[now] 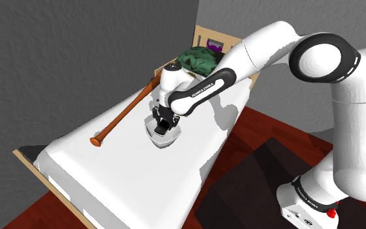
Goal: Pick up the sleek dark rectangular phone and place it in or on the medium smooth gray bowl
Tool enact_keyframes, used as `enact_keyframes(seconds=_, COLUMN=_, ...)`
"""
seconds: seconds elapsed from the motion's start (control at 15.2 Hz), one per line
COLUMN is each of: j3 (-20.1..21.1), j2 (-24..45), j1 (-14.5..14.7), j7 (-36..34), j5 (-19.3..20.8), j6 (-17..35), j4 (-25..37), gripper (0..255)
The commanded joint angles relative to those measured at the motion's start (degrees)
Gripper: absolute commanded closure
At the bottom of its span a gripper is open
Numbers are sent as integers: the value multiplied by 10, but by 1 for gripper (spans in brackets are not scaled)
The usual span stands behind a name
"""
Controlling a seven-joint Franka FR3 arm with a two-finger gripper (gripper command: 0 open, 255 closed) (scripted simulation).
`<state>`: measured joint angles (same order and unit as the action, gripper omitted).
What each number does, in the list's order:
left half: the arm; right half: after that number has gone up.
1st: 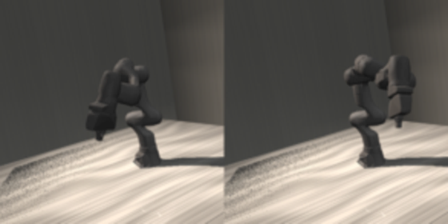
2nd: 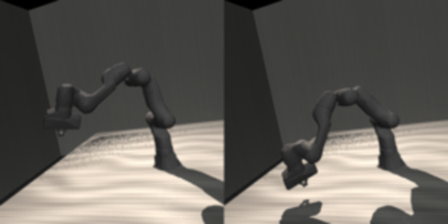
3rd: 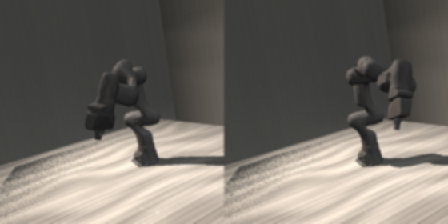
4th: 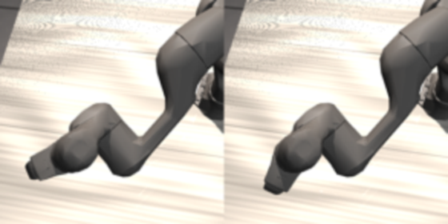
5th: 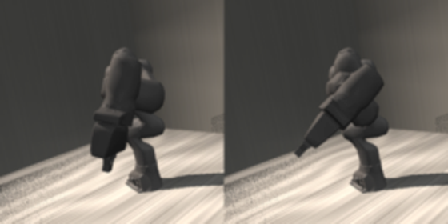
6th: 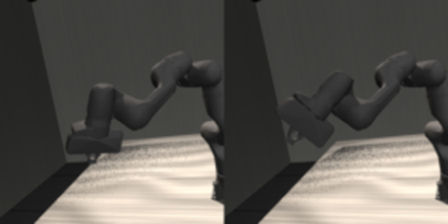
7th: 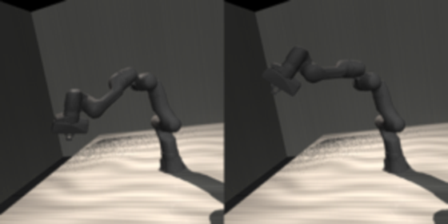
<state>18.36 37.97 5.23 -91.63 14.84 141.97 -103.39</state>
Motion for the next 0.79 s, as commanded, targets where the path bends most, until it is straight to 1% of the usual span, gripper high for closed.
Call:
enact_keyframes(seconds=0.0, j3=-1, j2=2, j1=0, j7=0, j5=1, j6=2, j4=1, gripper=255)
enact_keyframes(seconds=0.33, j3=-1, j2=2, j1=0, j7=0, j5=1, j6=2, j4=1, gripper=255)
enact_keyframes(seconds=0.4, j3=-1, j2=2, j1=0, j7=0, j5=1, j6=2, j4=1, gripper=0)
enact_keyframes(seconds=0.73, j3=-1, j2=2, j1=0, j7=0, j5=1, j6=2, j4=1, gripper=0)
